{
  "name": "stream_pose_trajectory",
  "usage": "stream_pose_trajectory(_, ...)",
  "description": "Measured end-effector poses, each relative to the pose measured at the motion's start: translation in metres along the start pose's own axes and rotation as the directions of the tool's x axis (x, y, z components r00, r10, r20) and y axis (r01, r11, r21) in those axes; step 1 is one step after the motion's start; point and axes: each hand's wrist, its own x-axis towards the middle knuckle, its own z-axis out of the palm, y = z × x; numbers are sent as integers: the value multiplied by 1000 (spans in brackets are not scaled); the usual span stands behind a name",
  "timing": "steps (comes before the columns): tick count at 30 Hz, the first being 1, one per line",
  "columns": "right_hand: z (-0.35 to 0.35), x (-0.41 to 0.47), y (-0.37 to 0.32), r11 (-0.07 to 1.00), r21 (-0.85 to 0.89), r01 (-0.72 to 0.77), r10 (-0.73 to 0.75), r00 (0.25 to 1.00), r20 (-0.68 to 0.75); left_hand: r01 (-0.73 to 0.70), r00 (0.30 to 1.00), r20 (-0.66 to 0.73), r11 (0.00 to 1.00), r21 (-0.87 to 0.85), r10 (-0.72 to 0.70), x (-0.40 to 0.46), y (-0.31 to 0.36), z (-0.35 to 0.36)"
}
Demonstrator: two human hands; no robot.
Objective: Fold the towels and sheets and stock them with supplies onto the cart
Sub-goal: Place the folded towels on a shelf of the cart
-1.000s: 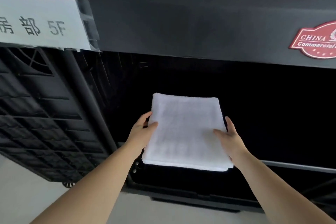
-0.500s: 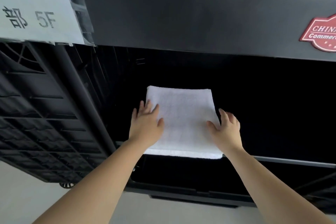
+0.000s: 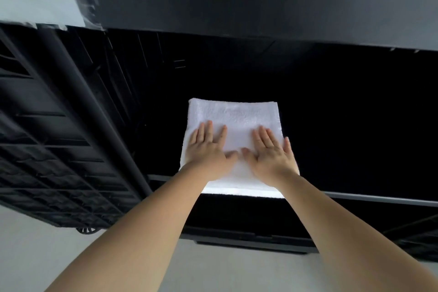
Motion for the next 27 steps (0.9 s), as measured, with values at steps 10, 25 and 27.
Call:
stream_pose_trajectory(10,3,-5,6,995,73,-62,62,998,1,-31,999,-13,999,-33,30,-1,-21,3)
stream_pose_trajectory(25,-16,30,-47,955,119,270,-265,962,-61,116,985,-138,992,49,-108,4,-25,-16)
stream_pose_trajectory(27,-14,37,-64,898,169,406,-396,914,-94,193,972,-130,981,-30,-195,-3,-35,-9)
